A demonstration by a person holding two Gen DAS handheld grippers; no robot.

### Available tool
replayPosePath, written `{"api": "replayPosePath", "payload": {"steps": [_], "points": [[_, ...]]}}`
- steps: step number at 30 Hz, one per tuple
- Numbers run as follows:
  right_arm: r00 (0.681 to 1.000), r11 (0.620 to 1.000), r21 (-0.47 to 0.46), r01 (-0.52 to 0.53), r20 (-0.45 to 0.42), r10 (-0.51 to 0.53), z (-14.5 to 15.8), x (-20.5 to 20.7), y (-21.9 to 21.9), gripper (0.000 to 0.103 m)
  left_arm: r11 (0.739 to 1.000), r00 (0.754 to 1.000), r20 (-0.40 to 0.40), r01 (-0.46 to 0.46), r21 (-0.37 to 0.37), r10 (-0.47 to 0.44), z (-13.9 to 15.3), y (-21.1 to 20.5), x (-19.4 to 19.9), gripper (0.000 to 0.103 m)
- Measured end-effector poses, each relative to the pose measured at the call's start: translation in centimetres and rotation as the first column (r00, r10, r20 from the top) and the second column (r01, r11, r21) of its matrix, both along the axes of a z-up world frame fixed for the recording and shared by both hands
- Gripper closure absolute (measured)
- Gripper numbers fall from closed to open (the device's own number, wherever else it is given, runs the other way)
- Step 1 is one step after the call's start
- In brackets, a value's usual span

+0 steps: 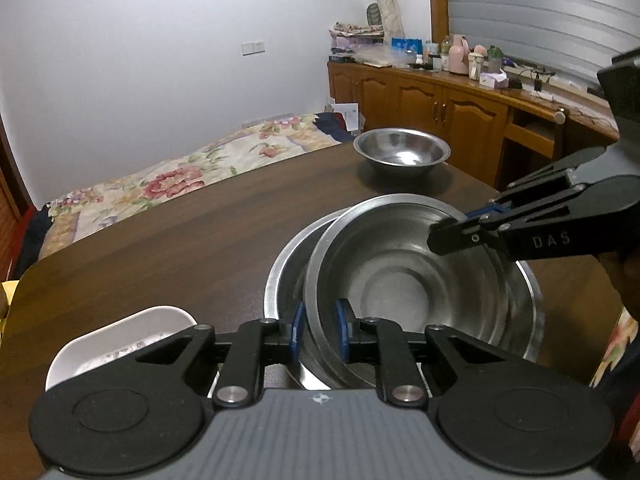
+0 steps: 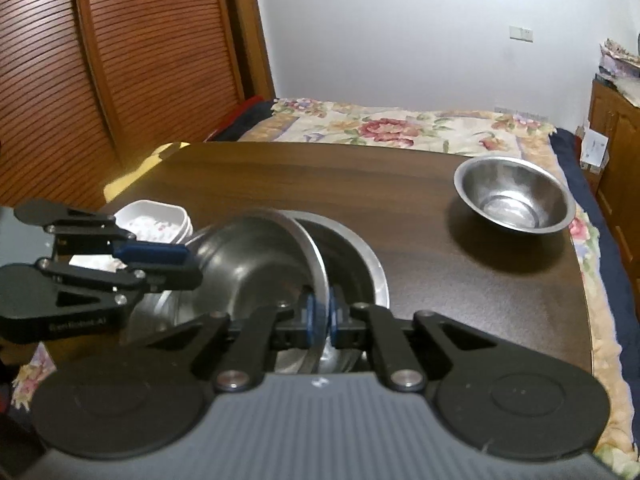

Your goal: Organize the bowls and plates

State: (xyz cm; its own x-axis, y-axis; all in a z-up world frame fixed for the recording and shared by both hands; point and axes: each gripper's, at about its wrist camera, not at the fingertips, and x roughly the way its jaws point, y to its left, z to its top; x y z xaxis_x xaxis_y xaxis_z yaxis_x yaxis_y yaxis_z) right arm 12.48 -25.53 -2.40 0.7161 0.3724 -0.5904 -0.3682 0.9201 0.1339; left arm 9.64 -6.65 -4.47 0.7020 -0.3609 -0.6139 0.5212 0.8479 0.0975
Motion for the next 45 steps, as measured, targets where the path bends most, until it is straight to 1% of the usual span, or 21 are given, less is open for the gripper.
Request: {"api": "replayPosePath", "payload": {"steps": [7,9,11,15,19,22,24,27,34,41,43,45], "points": [[1.000,0.999,-0.044,0.006,0.010,-0.005,-0.6,0.5,0.2,0.092,1.000,1.000,-0.007,-0.005,0.000,0.005,-0.7,-0.1,0.4,0.085],[1.000,0.998,-0.067,-0.002,0.027,0.004,-0.6,0.6,0.5,0.092,1.000,1.000,0.007,-0.008,0.011,0.008,-0.9,-0.2,0.3,0.085],[1.000,0.998,-0.067,-0.004,0.027,0.006,-0.5,0.7,0.5,0.092,1.000,1.000,0.013,-0.011,0.016,0.011,-1.0,-0.3,0.2,0.085],[0.999,0.995,-0.095,-0.014,0.048,0.019,-0.6,0.6,0.8,0.092,1.000,1.000,0.015,-0.018,0.012,0.017,-1.0,-0.2,0.4,0.085],[0.998,0.995,-0.096,-0.013,0.058,0.019,-0.7,0.5,0.9,0.091,1.000,1.000,0.015,-0.019,0.010,0.019,-0.9,-0.2,0.4,0.085],[0.998,0.997,-0.075,-0.005,0.062,0.010,-0.6,0.5,0.6,0.091,1.000,1.000,0.009,-0.017,0.007,0.017,-1.0,-0.1,0.5,0.085],[0.997,0.999,-0.044,0.004,0.075,0.000,-0.4,0.5,0.3,0.089,1.000,1.000,0.002,-0.015,0.003,0.015,-1.0,0.1,0.7,0.085],[0.996,1.000,-0.002,0.007,0.086,-0.007,0.1,0.7,-0.1,0.088,1.000,1.000,-0.012,-0.018,-0.001,0.018,-1.0,0.1,0.9,0.084],[0.994,1.000,0.014,0.010,0.110,-0.012,0.7,0.6,-0.3,0.088,0.999,0.999,-0.024,-0.027,-0.027,0.026,-0.6,0.2,1.2,0.084],[0.988,0.997,0.058,0.045,0.144,-0.052,1.9,0.4,-1.6,0.088,0.998,0.999,0.017,-0.035,-0.049,0.036,1.2,0.5,1.4,0.084],[0.985,0.996,0.062,0.060,0.156,-0.069,2.2,0.4,-2.1,0.088,0.998,0.999,0.025,-0.037,-0.055,0.038,1.8,0.3,1.8,0.079],[0.982,0.995,0.065,0.077,0.167,-0.087,2.5,0.4,-2.7,0.088,0.998,0.999,0.034,-0.036,-0.059,0.038,2.3,0.2,2.2,0.070]]}}
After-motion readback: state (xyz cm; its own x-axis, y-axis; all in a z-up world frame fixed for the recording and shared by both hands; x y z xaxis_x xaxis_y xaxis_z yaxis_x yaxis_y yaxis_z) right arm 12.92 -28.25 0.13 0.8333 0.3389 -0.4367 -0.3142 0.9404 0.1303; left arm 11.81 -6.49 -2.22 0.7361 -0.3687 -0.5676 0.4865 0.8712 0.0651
